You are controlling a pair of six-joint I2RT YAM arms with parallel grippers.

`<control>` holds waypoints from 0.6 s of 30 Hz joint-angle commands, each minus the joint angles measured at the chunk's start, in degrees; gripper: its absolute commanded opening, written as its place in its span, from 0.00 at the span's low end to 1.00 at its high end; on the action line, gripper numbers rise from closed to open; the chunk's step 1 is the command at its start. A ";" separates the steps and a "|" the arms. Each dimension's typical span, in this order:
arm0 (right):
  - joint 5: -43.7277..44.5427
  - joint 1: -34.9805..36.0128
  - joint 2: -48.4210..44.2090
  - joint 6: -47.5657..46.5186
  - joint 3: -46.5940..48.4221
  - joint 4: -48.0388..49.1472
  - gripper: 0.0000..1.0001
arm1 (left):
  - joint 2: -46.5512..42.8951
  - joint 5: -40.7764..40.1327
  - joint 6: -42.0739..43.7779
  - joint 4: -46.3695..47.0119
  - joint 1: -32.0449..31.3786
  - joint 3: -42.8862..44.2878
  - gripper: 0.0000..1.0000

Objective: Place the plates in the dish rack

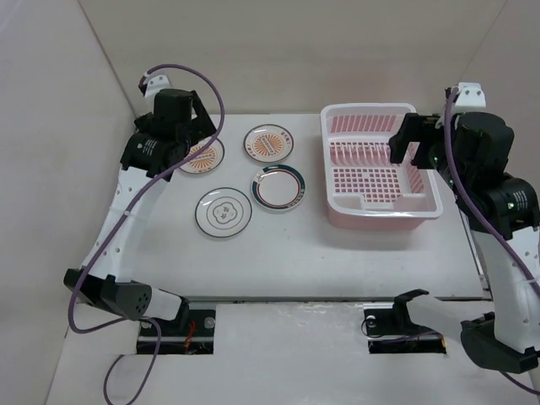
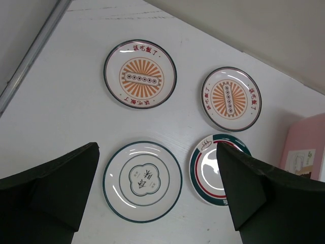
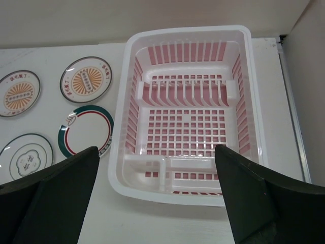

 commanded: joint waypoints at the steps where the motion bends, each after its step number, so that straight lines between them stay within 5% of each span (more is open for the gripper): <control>1: 0.31 -0.49 -1.96 0.78 -0.54 1.55 1.00 | -1.89 0.69 0.74 1.45 0.02 0.42 1.00; 11: -7.48 -2.16 4.18 0.08 -0.54 8.13 1.00 | 3.71 2.61 -0.49 3.72 0.89 4.55 1.00; 18: -32.32 -2.69 13.76 -2.29 -0.90 25.18 1.00 | 4.61 26.86 -4.96 26.01 20.29 -11.77 1.00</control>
